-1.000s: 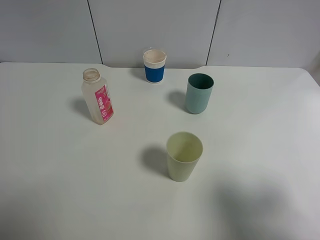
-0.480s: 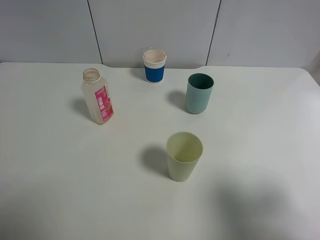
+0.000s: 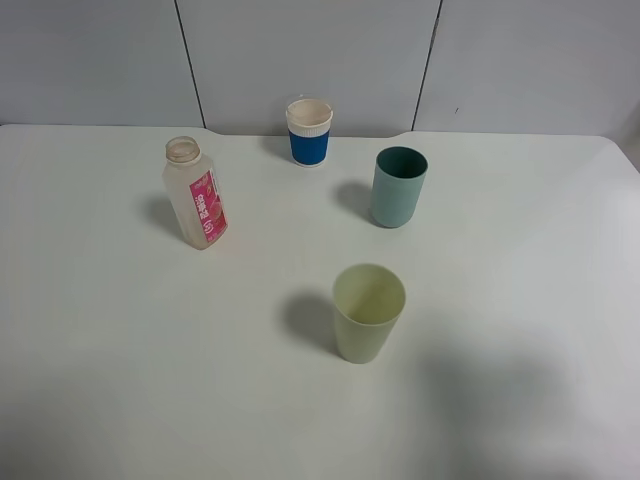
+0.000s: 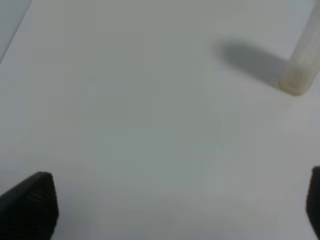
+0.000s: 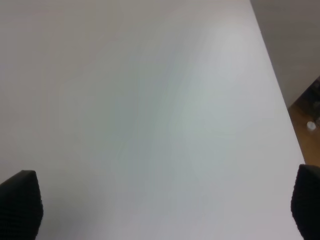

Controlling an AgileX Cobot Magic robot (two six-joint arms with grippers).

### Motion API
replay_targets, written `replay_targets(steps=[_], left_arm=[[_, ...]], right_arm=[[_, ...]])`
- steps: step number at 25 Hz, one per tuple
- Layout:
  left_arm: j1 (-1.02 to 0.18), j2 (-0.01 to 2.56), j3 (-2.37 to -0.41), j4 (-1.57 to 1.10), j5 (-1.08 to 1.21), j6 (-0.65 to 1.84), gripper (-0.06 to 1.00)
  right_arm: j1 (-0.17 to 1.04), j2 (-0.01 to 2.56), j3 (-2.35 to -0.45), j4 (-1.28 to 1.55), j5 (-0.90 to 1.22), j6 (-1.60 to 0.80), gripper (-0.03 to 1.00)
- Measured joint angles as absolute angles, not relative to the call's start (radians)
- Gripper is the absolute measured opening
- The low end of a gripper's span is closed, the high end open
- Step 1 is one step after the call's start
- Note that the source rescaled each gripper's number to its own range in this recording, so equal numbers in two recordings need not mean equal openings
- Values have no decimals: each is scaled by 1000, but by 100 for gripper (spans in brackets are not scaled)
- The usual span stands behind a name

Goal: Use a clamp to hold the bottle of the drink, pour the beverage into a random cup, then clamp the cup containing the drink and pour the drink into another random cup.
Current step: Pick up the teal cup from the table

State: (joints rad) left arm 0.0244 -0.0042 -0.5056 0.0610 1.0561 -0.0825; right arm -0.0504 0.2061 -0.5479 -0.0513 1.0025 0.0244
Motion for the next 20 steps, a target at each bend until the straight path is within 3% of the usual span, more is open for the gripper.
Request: replay_targets(steps=[16,20], left_arm=[[24,-4,-506,61,1056,-82,100],[24,-4,-506,61,1056,-82,100]], right_arm=[[-50,850,-709,86,727,-82,100],[9,987,-709,90,676,-102,100]])
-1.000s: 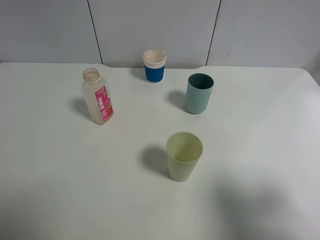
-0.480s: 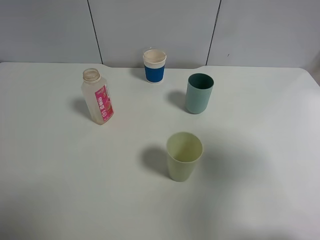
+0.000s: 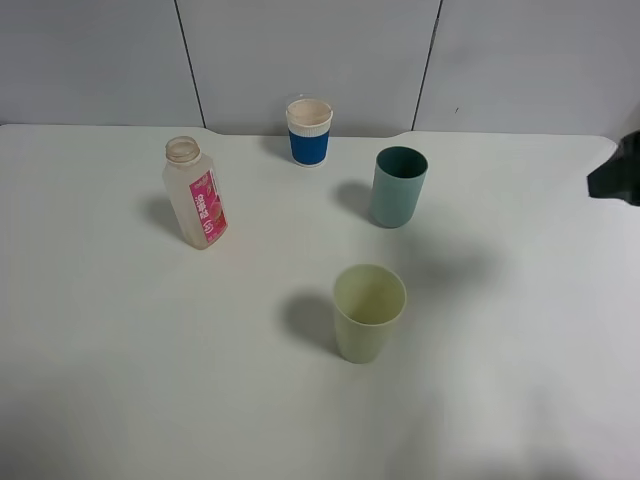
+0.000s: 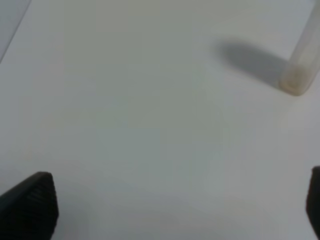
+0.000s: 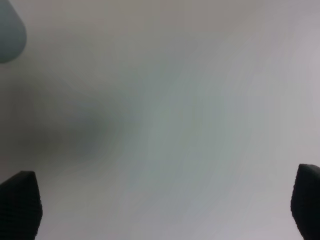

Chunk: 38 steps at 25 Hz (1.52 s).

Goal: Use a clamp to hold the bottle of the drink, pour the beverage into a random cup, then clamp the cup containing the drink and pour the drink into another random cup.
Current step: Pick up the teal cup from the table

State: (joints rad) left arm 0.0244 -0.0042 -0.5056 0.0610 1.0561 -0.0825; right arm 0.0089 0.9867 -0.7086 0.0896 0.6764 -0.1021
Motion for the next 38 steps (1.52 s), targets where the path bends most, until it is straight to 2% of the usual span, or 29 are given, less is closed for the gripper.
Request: replay_targets(steps=[10,14,38], left_arm=[[24,-4,-506,61,1056,-82,100],[24,-4,-506,61,1056,-82,100],[24,-4,-506,61,1056,-82,100]], right_arm=[[212,1254,-709,46,494,-80,100],[257,1335,-709,-7,434,-53,100],[283,1608,-709,-140,114,0,100]])
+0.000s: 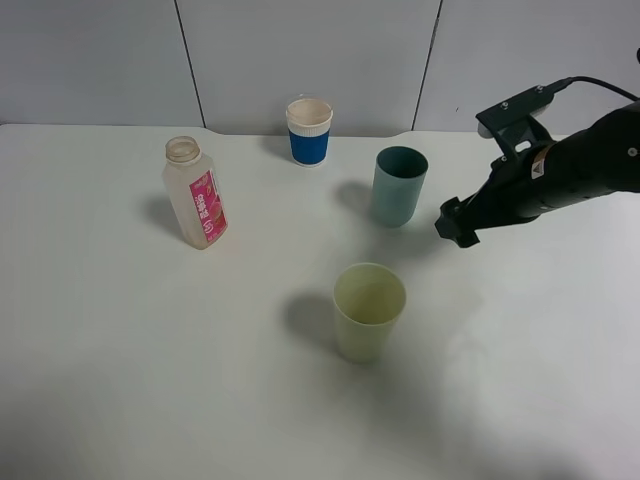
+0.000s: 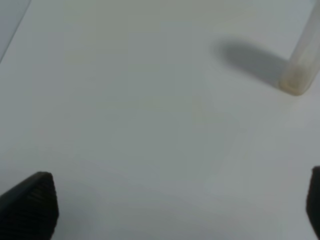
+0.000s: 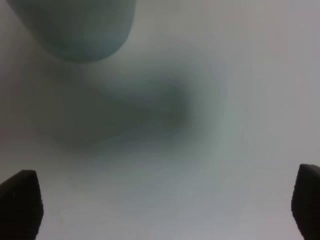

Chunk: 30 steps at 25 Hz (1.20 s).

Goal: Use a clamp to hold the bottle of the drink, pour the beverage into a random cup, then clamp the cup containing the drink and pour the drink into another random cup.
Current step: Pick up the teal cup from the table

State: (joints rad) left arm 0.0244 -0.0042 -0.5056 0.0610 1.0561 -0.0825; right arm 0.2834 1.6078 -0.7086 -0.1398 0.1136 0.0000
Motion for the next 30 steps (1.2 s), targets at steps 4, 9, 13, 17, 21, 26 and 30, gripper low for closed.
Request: replay_targets(steps=[4,9,13,17,21,26,30], left_arm=[[24,-4,-506,61,1056,-82,100],[24,-4,-506,61,1056,-82,100],[24,-4,-506,61,1056,-82,100],[24,-4,-506,61,1056,-82,100],[24,-4,-506,61,1056,-82,100],[24,-4,-506,61,1056,-82,100],[24,-4,-506,61,1056,-82,100]], right_arm=[[287,1641,-709,-162,41,17,100],[299,1677,-707,-260,-23,69,100],[299,1714,-707,-400,-97,180,100],[299,1751,-707,-511,-180,301,100],[299,1795,-707,-552,-275,318,100],[297,1868,-708,-554,-321,296,100],[283,1897,-708,-554,-359,278,100]])
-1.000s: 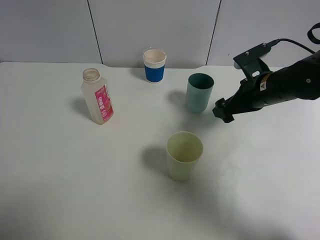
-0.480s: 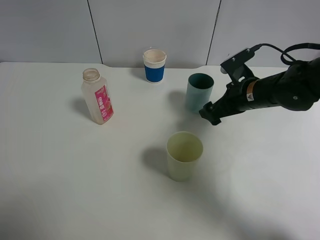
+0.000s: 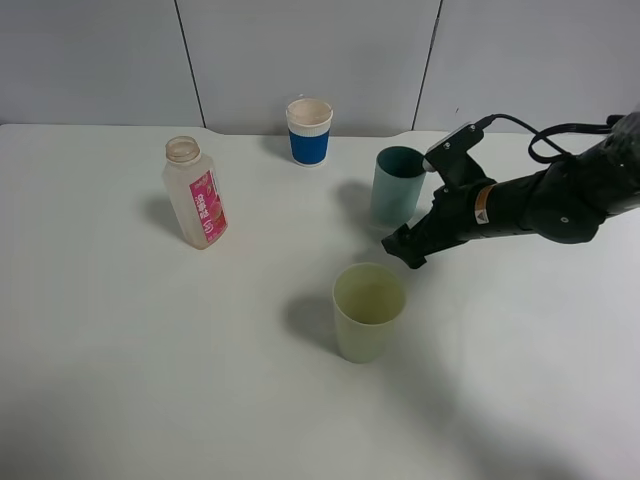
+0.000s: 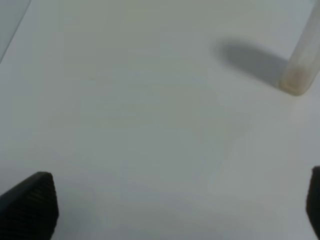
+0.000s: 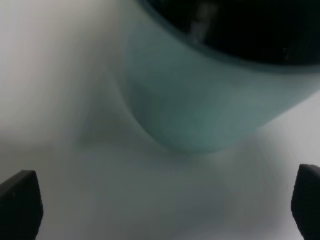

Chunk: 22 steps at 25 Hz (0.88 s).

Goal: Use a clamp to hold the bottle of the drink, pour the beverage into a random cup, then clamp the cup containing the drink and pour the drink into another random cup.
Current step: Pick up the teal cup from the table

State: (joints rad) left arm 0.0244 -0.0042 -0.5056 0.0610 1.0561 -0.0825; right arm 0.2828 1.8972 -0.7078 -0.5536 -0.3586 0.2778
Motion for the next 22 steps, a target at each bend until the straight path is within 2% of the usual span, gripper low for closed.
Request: replay_targets(steps=[22], left_arm=[[24,-4,-506,61,1056,-82,100]], right_arm=[[170,1924,-708,-571,-668,201,100]])
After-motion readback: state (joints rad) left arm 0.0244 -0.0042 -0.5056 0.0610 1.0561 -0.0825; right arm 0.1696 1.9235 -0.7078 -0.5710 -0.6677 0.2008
